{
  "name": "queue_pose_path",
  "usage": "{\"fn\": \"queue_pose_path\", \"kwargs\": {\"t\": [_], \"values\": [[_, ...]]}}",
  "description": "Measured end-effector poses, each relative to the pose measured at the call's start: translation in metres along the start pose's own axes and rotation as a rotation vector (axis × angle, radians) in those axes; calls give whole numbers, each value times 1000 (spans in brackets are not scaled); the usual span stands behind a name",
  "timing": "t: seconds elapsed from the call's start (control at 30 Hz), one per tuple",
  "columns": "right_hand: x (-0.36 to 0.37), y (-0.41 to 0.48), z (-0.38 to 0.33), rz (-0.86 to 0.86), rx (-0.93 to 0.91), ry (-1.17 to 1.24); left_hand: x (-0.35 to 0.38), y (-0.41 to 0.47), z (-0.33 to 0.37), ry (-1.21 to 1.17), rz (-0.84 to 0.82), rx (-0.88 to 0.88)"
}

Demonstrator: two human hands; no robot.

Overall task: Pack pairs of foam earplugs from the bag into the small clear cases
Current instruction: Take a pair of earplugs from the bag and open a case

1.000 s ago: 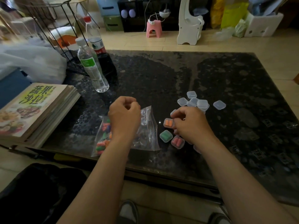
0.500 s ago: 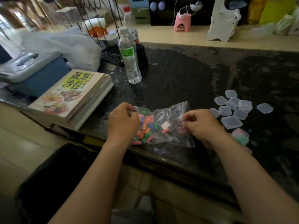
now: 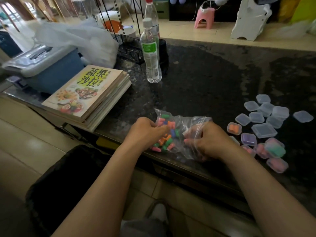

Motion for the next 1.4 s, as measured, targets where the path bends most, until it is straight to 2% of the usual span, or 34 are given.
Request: {"fn": "queue_pose_path", "kwargs": {"t": [0.13,0.27,0.43,0.57,0.77,0.93,1.1,1.4], "values": [[-2,0,-4,13,-40,70,7,-1,-1,7,-89,-41],[-7,-3,-13,14,-122,168,9,-6,4,-176,-138,-100],[-10,-8,-16,-19,-138,270,16,-7,6,-331,-239,-131],[-12,-12,-18,-26,-184,336,20,-10,9,-554,-320,-194],[-16,-13,-14,0,-162,305,24,-15,16,-607,-468,-80],[-23,-15,-10,-25,-146,251,24,-19,21,-681,-451,-34],[-21,-11,-6,-23,-126,327,25,-20,25,-736,-434,14],[-26,-12,-9,64,-119,381,34,-18,28,-697,-374,15]]}}
Point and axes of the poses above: each hand's wrist, its own y-axis towards the middle knuckle, its own x-axis out of the palm, z = x × y, the point moved 5 cm from there along y, towards the middle knuckle, and after that the axes turned 9 degrees about -x, right-handed, at the moved point
